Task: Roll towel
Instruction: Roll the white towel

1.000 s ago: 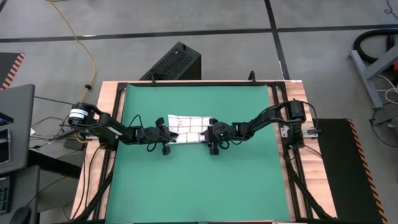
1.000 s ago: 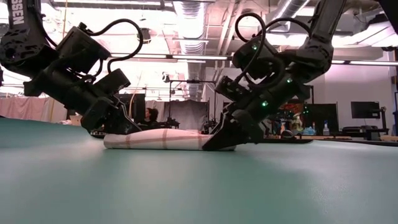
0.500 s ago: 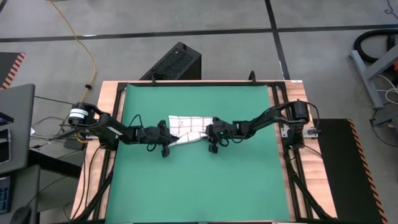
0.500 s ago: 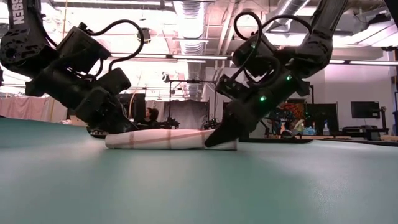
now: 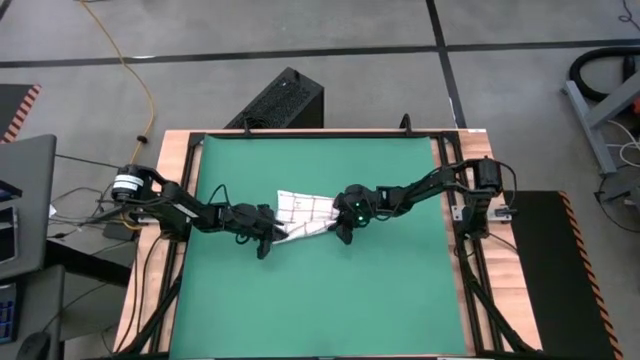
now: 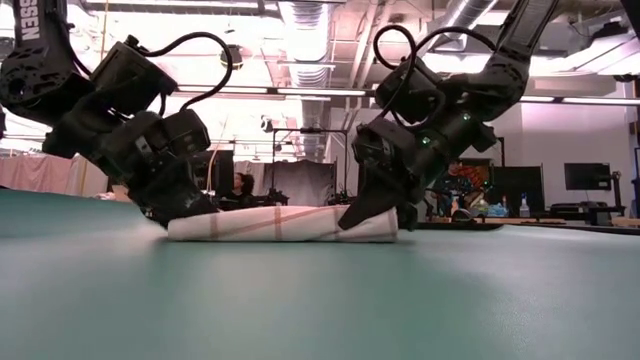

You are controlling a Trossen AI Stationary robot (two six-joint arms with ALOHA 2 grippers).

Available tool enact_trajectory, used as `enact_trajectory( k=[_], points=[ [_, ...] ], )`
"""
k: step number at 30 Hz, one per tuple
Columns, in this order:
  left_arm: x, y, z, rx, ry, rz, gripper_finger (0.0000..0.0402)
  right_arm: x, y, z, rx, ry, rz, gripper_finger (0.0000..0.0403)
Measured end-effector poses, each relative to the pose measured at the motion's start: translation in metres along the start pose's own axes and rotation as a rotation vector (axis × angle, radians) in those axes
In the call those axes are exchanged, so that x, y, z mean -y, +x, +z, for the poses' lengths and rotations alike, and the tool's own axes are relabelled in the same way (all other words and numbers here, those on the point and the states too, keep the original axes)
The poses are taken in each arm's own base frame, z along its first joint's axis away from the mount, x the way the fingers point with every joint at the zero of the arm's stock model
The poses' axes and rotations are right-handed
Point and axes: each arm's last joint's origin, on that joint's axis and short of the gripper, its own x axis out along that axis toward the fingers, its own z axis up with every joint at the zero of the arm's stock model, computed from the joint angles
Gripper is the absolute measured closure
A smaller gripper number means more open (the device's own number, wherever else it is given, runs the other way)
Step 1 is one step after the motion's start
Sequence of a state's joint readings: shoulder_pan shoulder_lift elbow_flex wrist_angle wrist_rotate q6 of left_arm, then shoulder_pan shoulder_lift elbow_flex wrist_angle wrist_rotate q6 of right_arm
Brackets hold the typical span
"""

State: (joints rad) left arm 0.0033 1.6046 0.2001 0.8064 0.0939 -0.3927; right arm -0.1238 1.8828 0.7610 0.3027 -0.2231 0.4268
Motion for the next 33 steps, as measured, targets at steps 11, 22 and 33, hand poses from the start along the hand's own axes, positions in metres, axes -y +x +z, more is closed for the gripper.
enact_trajectory(
  k=[11, 22, 33],
  points=[
    [0.017, 0.002, 0.018, 0.032, -0.15, -0.196, 0.0401, 0.007, -0.002, 0.001, -0.014, 0.113, -0.012, 0.0331],
    [0.054, -0.027, 0.028, 0.153, 0.042, 0.025, 0.0401, 0.006, -0.002, -0.001, -0.047, 0.122, 0.027, 0.0331],
    [0.092, -0.018, -0.014, 0.053, 0.599, 0.333, 0.0401, 0.006, -0.002, -0.001, -0.053, 0.107, 0.039, 0.0331]
  ],
)
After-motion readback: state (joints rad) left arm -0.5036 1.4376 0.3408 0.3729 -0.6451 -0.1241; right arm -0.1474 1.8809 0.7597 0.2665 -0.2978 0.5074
